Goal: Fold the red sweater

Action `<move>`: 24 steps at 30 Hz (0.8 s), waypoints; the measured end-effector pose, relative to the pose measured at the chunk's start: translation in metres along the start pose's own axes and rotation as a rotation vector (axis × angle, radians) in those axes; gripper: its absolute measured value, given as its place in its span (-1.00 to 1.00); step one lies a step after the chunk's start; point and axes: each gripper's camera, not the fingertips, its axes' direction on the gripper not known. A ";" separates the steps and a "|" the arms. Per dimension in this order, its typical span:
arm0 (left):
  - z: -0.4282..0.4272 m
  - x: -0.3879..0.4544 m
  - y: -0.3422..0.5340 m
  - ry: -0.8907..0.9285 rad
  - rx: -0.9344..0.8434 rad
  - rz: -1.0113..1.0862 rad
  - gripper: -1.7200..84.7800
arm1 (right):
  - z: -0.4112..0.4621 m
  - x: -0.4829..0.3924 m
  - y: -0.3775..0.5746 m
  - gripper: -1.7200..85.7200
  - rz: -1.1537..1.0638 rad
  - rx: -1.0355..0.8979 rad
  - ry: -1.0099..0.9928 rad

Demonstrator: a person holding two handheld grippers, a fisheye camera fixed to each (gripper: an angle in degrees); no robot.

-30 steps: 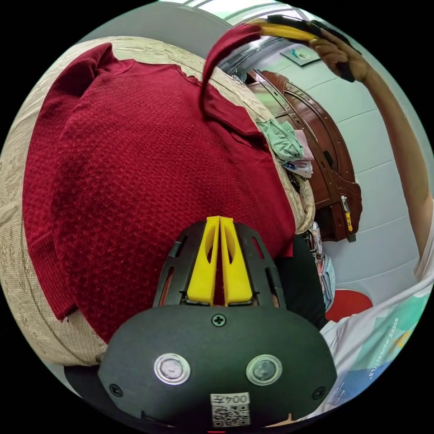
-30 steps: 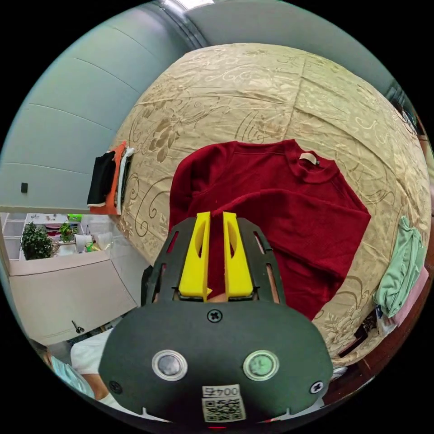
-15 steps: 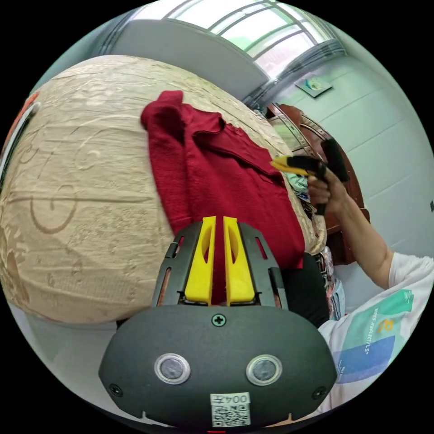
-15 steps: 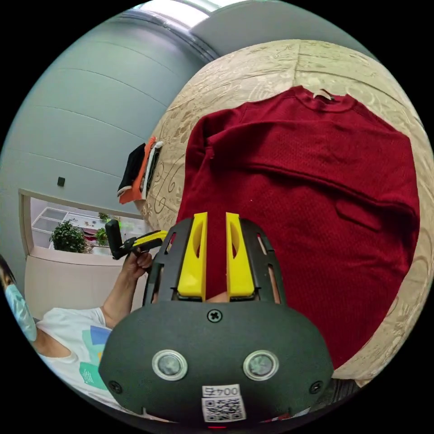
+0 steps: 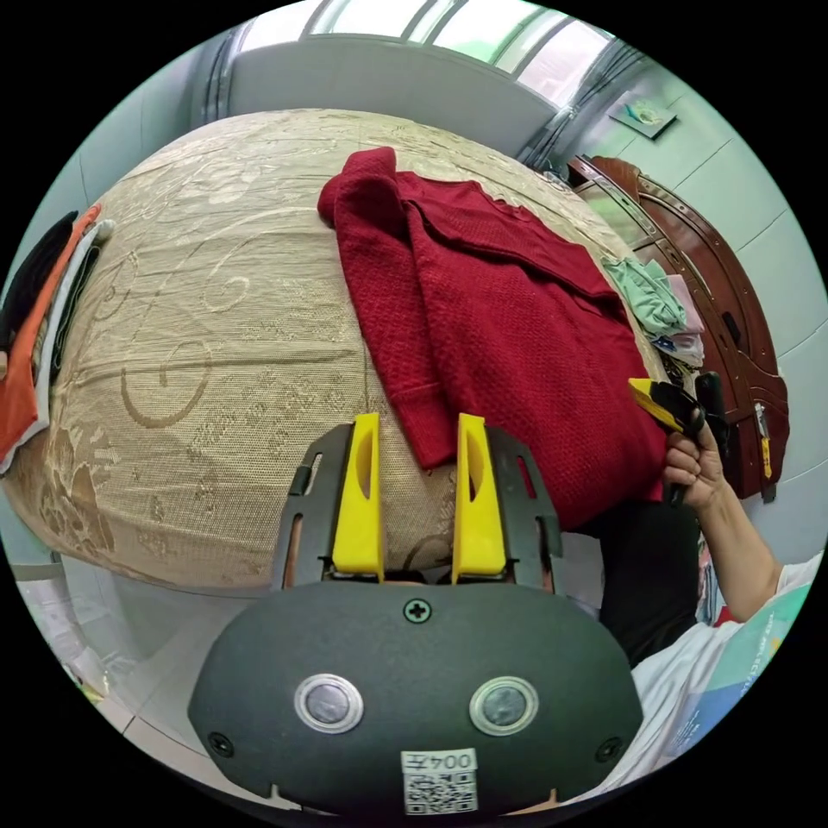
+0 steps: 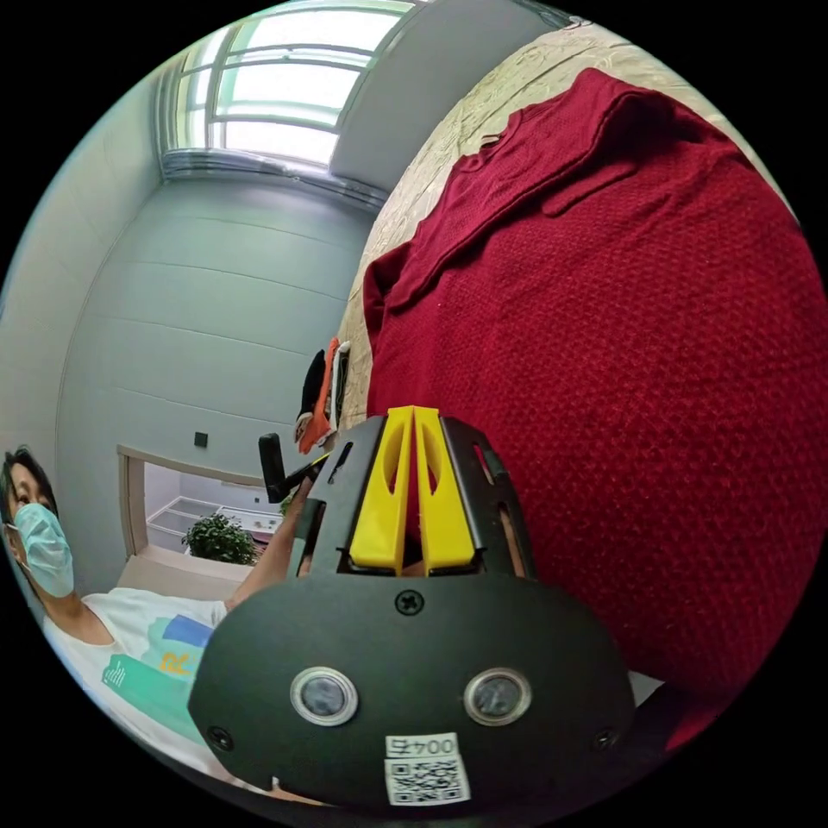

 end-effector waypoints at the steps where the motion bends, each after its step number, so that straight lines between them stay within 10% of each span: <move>1: 0.001 0.005 -0.001 -0.006 0.006 -0.005 -0.70 | 0.001 0.000 0.002 -0.97 -0.006 -0.002 -0.001; 11: -0.010 0.006 -0.028 0.163 0.043 -0.095 -0.91 | -0.003 0.013 0.033 -0.98 -0.017 0.015 -0.004; 24: -0.246 -0.057 -0.233 0.310 0.003 -0.023 -0.93 | -0.027 0.033 0.070 -0.98 -0.045 0.056 -0.084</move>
